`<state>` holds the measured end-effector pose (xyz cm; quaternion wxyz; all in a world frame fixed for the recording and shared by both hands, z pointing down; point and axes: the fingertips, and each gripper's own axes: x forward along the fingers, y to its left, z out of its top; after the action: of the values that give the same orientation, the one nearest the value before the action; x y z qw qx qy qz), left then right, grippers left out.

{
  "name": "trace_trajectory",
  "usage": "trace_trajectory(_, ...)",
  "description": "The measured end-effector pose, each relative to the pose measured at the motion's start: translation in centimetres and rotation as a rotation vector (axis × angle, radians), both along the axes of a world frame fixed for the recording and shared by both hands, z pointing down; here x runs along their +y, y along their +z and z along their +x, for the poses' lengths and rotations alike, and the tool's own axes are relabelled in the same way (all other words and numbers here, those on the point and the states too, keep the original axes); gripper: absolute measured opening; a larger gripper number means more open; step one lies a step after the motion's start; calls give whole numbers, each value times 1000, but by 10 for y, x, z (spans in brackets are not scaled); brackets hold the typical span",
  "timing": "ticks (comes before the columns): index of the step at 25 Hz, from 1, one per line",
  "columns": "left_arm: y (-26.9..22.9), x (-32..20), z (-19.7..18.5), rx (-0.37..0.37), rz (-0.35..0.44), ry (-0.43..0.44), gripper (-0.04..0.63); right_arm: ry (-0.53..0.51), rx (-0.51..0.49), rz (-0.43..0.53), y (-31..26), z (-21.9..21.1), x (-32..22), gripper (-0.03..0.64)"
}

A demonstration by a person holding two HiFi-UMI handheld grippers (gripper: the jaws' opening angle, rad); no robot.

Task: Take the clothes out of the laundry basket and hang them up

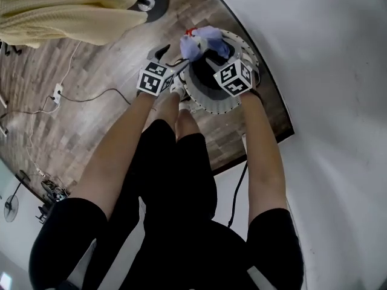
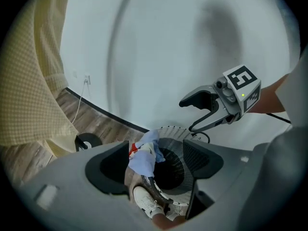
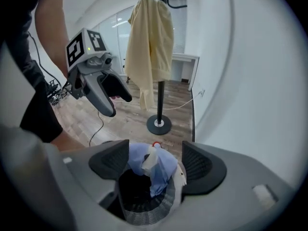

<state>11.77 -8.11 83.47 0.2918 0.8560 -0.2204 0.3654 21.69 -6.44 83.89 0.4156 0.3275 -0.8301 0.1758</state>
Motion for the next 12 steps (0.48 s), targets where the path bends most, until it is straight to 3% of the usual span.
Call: trace_trajectory(12,139,0,41,-105,-124,21,360,-312,187,-77,154,-1,-7,331)
